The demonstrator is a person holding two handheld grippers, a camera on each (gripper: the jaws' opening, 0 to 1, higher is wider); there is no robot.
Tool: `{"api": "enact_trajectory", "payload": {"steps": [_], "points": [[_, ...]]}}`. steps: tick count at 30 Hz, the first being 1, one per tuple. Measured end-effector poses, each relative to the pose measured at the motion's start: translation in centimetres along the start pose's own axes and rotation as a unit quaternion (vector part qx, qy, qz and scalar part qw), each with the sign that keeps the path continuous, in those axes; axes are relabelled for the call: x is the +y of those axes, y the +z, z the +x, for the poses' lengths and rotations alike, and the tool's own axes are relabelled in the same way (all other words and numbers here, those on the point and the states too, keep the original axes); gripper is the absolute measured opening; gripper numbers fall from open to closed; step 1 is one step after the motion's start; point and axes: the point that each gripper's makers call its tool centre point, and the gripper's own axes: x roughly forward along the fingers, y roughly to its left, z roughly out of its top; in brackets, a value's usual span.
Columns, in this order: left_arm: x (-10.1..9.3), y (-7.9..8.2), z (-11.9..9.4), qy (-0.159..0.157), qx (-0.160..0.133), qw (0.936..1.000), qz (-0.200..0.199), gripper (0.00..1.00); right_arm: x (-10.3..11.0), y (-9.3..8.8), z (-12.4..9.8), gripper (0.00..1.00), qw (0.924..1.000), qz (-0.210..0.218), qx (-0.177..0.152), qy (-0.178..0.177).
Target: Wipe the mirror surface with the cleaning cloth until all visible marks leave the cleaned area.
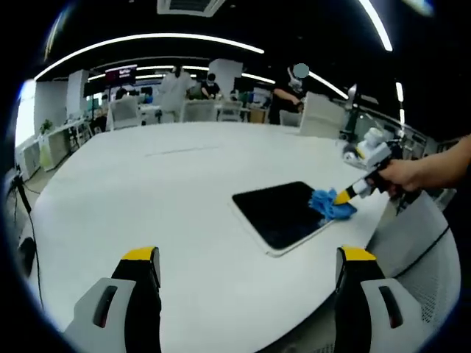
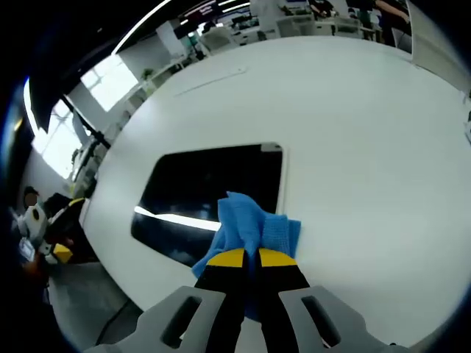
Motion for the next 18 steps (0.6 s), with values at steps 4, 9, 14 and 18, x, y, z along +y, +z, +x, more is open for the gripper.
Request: {"api": "enact_trajectory", "payload": {"steps": [4,9,14,18], "points": [[0.1,-1.0,0.4,0.005,0.011,0.9997,0.02,0.99,0.1,0.0,0.0,0.0,1.0,-0.003,-0.004,-0.005],[0.3,-1.2,0.2,0.014,0.019,0.9988,0.043,0.99,0.1,0.0,0.0,0.0,1.0,0.001,-0.005,-0.003],[0.7,-1.8,0.4,0.018,0.034,0.9985,0.039,0.99,0.3,0.0,0.0,0.0,1.0,-0.003,-0.007,-0.005],[0.4,-1.9,0.4,0.01,0.034,0.9985,0.042,0.99,0.3,0.0,0.1,0.0,0.9999,0.001,-0.016,-0.006]]}}
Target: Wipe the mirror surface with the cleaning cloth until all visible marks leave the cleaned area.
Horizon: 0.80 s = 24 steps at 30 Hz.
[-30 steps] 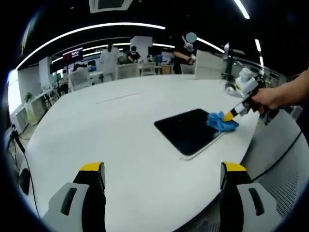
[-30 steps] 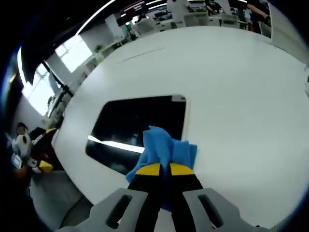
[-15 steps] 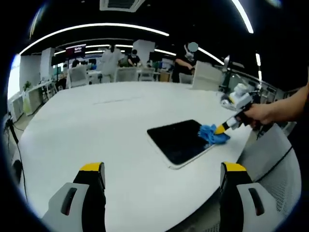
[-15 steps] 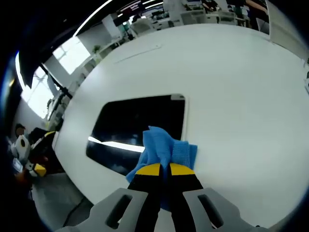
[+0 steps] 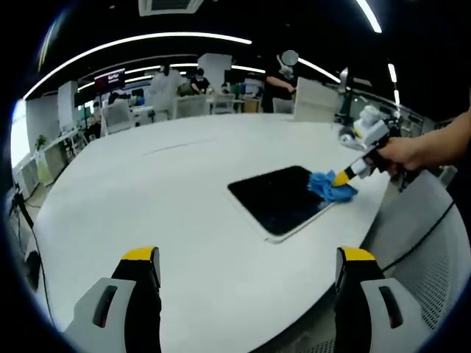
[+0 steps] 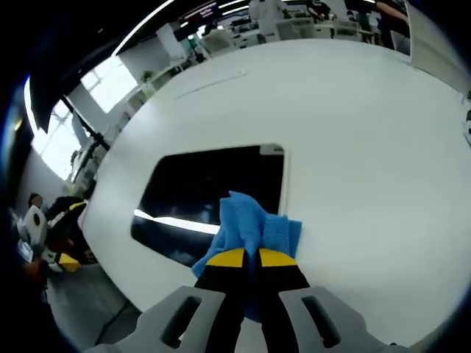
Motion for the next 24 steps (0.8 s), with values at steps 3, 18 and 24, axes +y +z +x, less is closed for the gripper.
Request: {"api": "enact_trajectory", "payload": {"steps": [3,18,24], "points": [[0.1,0.1,-0.1,0.002,-0.003,1.0,-0.006,0.99,0.1,0.0,0.0,0.0,0.9999,-0.01,-0.006,-0.006],[0.0,-0.1,0.0,-0.001,0.002,1.0,-0.001,0.99,2.1,-0.1,0.6,0.0,0.9996,-0.028,-0.002,-0.002],[0.1,-0.1,0.0,0.002,0.003,1.0,-0.001,0.99,3.2,-0.1,1.2,0.0,0.9995,-0.031,0.001,0.005]]}}
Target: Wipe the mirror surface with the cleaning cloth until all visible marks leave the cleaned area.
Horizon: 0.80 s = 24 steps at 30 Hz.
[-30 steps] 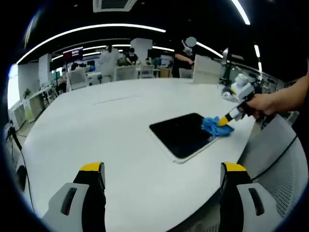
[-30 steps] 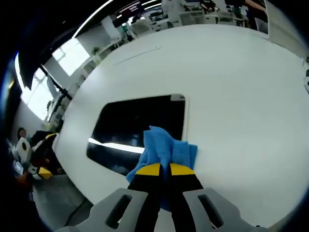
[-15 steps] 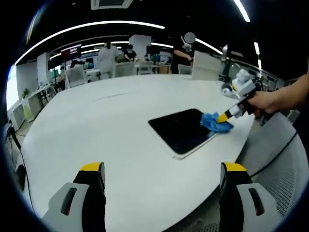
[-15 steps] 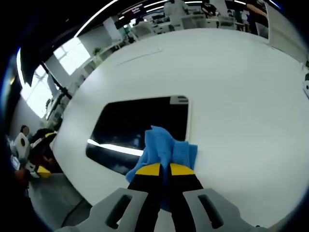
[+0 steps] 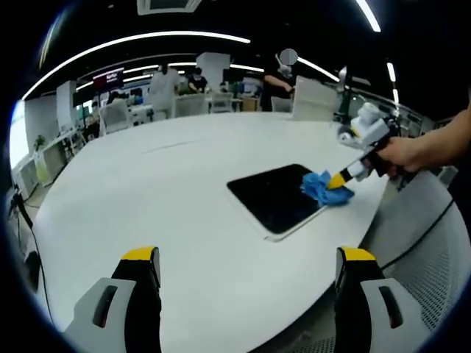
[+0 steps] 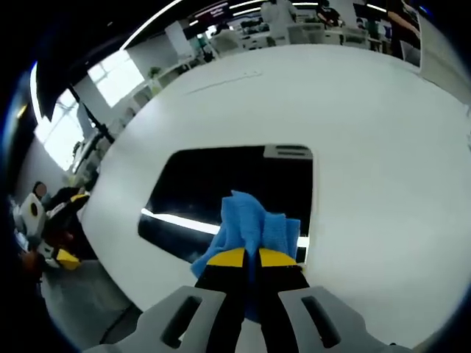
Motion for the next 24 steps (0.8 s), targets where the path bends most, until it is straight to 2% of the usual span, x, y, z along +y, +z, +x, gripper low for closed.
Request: {"api": "enact_trajectory", "payload": {"steps": [6,21,24], "points": [[-0.1,0.1,0.0,0.0,-0.003,1.0,0.0,0.99,1.0,0.0,0.3,0.0,0.9999,0.005,0.004,0.009],[0.0,-0.1,0.1,-0.001,0.0,1.0,0.0,0.99,5.9,0.6,2.5,0.0,0.9991,-0.011,0.021,0.034],[-0.2,-0.2,0.2,-0.006,0.004,0.9999,0.01,0.99,7.0,0.7,2.9,0.0,0.9988,-0.014,0.025,0.039]]}}
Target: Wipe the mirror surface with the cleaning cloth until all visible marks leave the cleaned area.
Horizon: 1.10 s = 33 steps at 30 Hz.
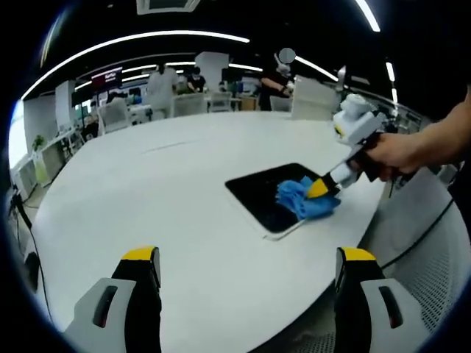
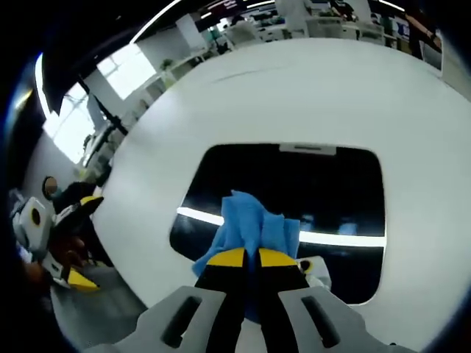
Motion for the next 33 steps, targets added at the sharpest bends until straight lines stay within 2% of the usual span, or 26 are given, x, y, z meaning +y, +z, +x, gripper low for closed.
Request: {"api": "enact_trajectory", "payload": {"steps": [12,18,21,25,33], "points": [[0.1,0.2,-0.1,-0.002,-0.007,1.0,-0.007,0.99,3.0,0.8,1.6,0.0,0.9997,-0.013,0.014,0.013],[0.0,0.4,-0.1,-0.004,-0.011,0.9999,-0.01,0.99,4.5,1.1,2.5,0.0,0.9996,-0.004,0.019,0.021],[-0.3,0.2,0.0,-0.011,-0.005,0.9999,-0.009,0.99,5.3,1.2,2.7,0.0,0.9996,0.0,0.022,0.019],[-1.3,-0.1,0.2,-0.037,0.004,0.9993,-0.004,0.99,6.5,1.1,3.2,0.0,0.9996,-0.007,0.023,0.017],[-1.3,-0.1,0.2,-0.039,0.003,0.9992,0.0,0.99,6.6,1.2,3.3,0.0,0.9995,0.0,0.029,0.011]]}}
